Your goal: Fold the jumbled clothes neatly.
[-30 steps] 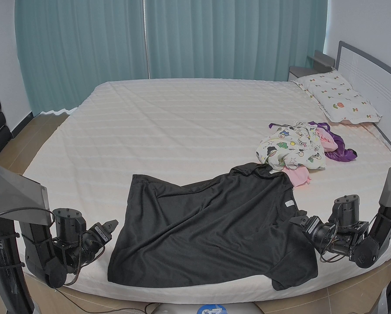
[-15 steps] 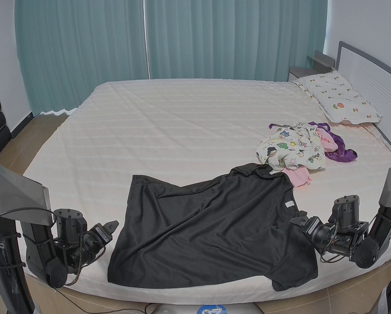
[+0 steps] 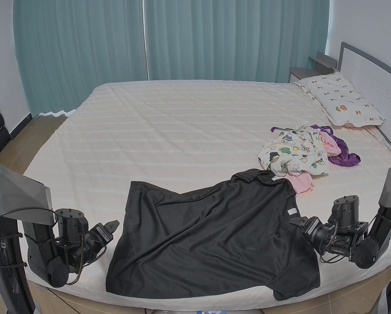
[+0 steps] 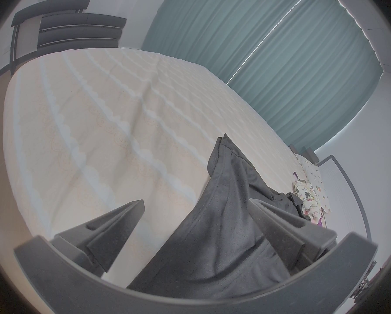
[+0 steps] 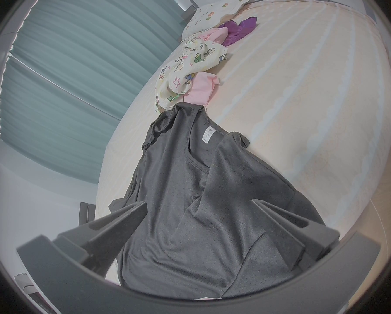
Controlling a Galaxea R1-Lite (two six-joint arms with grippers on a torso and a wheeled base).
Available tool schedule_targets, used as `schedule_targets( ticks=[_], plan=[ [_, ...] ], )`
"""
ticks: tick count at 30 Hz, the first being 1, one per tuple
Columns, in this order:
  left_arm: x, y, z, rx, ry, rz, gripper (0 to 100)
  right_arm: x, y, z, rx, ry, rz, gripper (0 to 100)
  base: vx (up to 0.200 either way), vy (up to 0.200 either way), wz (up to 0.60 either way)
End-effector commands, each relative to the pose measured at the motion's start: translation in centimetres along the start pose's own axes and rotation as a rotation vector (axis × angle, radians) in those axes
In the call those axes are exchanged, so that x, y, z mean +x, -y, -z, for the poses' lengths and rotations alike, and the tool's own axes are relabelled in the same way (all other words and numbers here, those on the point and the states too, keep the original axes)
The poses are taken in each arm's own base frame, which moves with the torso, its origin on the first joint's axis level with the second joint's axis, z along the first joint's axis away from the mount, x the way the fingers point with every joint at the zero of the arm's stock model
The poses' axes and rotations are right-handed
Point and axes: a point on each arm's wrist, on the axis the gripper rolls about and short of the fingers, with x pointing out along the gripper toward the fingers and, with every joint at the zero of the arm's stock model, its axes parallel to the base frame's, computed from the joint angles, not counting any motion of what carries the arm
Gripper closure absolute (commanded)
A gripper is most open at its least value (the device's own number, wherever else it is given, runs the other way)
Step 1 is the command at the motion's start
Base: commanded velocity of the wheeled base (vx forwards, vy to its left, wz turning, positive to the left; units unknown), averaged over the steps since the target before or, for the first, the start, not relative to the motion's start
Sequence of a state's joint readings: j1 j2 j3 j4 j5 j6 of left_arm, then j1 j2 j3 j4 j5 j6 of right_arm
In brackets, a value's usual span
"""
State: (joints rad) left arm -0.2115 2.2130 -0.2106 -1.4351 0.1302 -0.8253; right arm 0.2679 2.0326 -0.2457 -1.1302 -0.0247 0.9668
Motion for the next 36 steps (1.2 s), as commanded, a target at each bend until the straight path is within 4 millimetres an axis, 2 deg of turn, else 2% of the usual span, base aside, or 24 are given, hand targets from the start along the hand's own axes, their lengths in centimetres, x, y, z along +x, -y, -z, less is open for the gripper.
schedule_targets(
  ticks=[1,5,7,11,15,18,19,20,28,32,36],
  plan=[
    [0.5,0.5,-0.4,-0.004,0.024,0.017,0,-0.1,0.0,0.1,-0.002,-0.001,-0.001,0,0.000,0.000,0.00],
    [2.1,1.5,-1.1,0.000,0.073,0.045,0,-0.1,0.0,0.1,-0.002,-0.001,-0.001,0,0.000,0.000,0.00],
    [4.1,2.3,-1.7,0.021,0.104,0.065,0,-0.1,0.0,0.0,-0.002,-0.001,-0.002,0,0.000,0.000,0.00],
    [6.7,3.8,-2.7,0.078,0.115,0.068,0,-0.1,0.0,0.1,-0.003,-0.004,0.001,0,0.000,0.000,0.00],
    [8.7,5.7,-3.8,0.083,0.102,0.066,0,-0.1,0.0,0.3,-0.007,-0.010,0.002,0,0.000,0.000,0.00],
    [9.0,5.8,-3.9,0.084,0.099,0.065,0,-0.1,0.1,0.3,-0.007,-0.009,0.005,0,0.000,0.000,0.00],
    [11.6,6.7,-4.4,0.093,0.098,0.055,0,-0.1,0.0,0.6,-0.014,-0.019,0.003,0,0.000,0.000,0.00],
    [12.3,7.0,-4.7,0.092,0.101,0.054,0,-0.2,0.0,0.6,-0.016,-0.021,0.002,0,0.000,0.000,0.00],
    [15.4,8.0,-5.2,0.096,0.083,0.035,0,-0.2,0.1,0.7,-0.017,-0.024,0.005,0,0.000,0.000,0.00],
    [17.1,7.7,-4.6,0.125,0.084,0.034,0,-0.2,0.1,0.8,-0.017,-0.026,0.008,0,0.000,0.000,0.00],
    [18.0,7.6,-3.9,0.146,0.077,0.032,0,-0.2,0.1,0.8,-0.017,-0.026,0.008,0,0.000,0.000,0.00]
  ],
)
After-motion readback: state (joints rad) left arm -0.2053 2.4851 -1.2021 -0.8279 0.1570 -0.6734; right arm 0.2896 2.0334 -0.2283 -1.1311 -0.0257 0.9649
